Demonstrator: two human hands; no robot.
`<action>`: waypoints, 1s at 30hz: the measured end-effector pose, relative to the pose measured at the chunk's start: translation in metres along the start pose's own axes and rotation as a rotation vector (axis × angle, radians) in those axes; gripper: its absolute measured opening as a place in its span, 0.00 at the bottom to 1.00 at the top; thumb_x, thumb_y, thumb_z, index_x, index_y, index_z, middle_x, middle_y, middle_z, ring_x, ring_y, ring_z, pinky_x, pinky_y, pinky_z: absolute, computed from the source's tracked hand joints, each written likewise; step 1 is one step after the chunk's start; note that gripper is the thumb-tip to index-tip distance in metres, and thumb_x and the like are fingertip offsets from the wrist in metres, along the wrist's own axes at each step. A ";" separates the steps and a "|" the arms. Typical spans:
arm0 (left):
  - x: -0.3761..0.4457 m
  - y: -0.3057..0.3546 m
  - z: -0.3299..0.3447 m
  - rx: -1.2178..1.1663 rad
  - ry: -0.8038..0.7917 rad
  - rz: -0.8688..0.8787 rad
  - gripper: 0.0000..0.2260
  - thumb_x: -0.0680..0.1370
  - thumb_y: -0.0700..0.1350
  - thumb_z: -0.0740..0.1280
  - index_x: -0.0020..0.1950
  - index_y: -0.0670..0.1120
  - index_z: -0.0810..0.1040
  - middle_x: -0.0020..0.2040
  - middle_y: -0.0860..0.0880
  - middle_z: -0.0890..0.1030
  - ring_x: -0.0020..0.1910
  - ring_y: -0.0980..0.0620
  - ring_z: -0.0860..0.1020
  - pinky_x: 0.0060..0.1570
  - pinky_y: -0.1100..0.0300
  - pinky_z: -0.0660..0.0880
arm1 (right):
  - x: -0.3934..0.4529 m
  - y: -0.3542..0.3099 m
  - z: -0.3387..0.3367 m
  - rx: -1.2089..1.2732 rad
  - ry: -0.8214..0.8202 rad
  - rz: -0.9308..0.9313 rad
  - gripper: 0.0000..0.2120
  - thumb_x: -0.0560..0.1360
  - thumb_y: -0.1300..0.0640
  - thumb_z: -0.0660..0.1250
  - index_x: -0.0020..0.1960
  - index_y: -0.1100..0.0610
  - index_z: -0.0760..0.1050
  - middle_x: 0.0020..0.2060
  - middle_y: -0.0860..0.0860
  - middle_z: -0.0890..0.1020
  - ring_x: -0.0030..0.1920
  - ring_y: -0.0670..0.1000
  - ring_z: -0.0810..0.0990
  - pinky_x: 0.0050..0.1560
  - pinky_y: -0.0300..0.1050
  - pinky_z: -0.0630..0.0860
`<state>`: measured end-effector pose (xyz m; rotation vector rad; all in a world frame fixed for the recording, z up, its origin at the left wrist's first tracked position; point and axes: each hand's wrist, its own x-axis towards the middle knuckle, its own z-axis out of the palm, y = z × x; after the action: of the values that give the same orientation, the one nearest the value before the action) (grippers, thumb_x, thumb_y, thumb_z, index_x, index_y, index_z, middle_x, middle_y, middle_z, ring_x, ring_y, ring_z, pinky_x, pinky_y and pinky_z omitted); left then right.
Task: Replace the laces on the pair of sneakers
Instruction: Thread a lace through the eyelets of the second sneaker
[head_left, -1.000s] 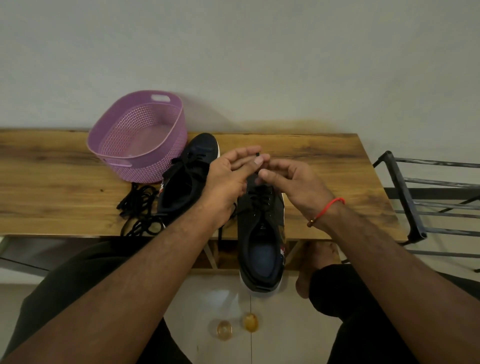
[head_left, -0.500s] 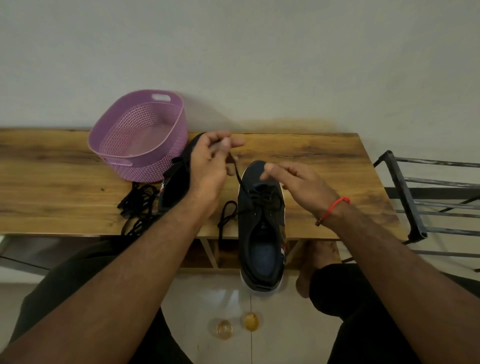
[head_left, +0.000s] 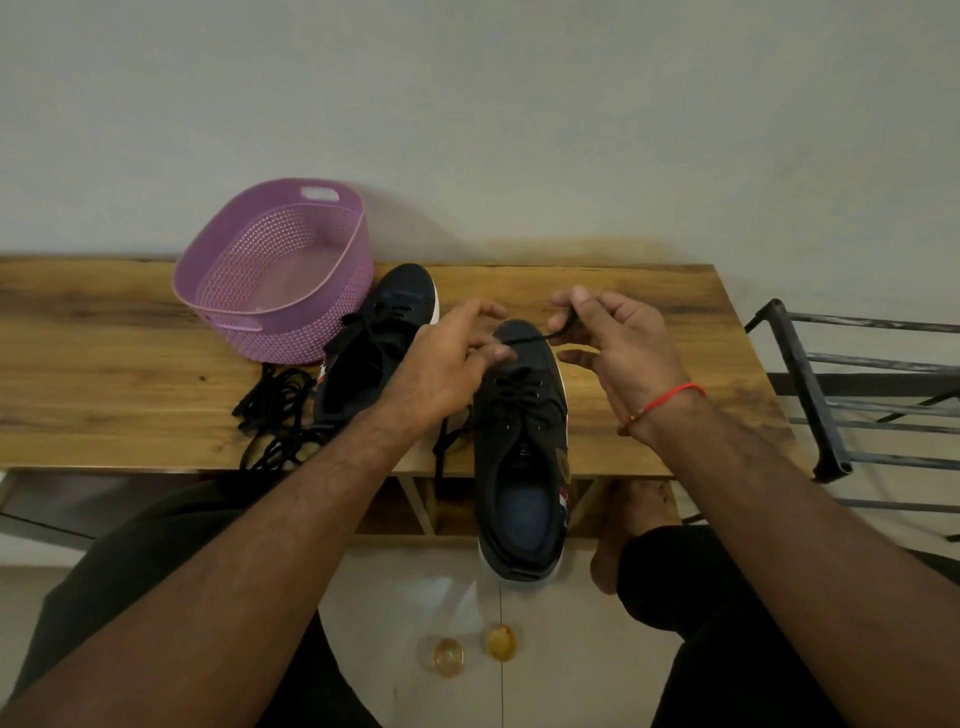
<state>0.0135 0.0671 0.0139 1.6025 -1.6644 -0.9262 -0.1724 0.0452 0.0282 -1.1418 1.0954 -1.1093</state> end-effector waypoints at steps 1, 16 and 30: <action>0.000 0.002 0.000 -0.059 0.053 0.026 0.14 0.82 0.46 0.67 0.67 0.54 0.75 0.53 0.58 0.85 0.47 0.69 0.80 0.44 0.74 0.75 | -0.001 0.001 0.002 -0.062 -0.011 -0.024 0.11 0.83 0.56 0.61 0.52 0.57 0.81 0.38 0.51 0.83 0.42 0.50 0.81 0.44 0.46 0.78; -0.007 0.015 0.026 -0.123 0.355 0.087 0.14 0.77 0.43 0.74 0.62 0.51 0.82 0.47 0.59 0.86 0.50 0.66 0.82 0.52 0.73 0.76 | -0.011 0.007 0.019 0.074 -0.027 0.255 0.13 0.80 0.50 0.65 0.56 0.54 0.84 0.46 0.49 0.82 0.46 0.52 0.74 0.41 0.43 0.75; -0.010 0.021 -0.006 -0.539 0.363 -0.148 0.03 0.80 0.48 0.71 0.50 0.49 0.82 0.42 0.52 0.78 0.34 0.59 0.72 0.29 0.62 0.75 | -0.027 -0.001 -0.018 -1.216 -0.412 0.023 0.10 0.77 0.41 0.66 0.46 0.47 0.76 0.41 0.45 0.80 0.44 0.47 0.78 0.43 0.45 0.75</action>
<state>0.0076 0.0768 0.0346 1.4205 -0.9559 -0.9828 -0.1935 0.0702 0.0291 -2.1437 1.4449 -0.0385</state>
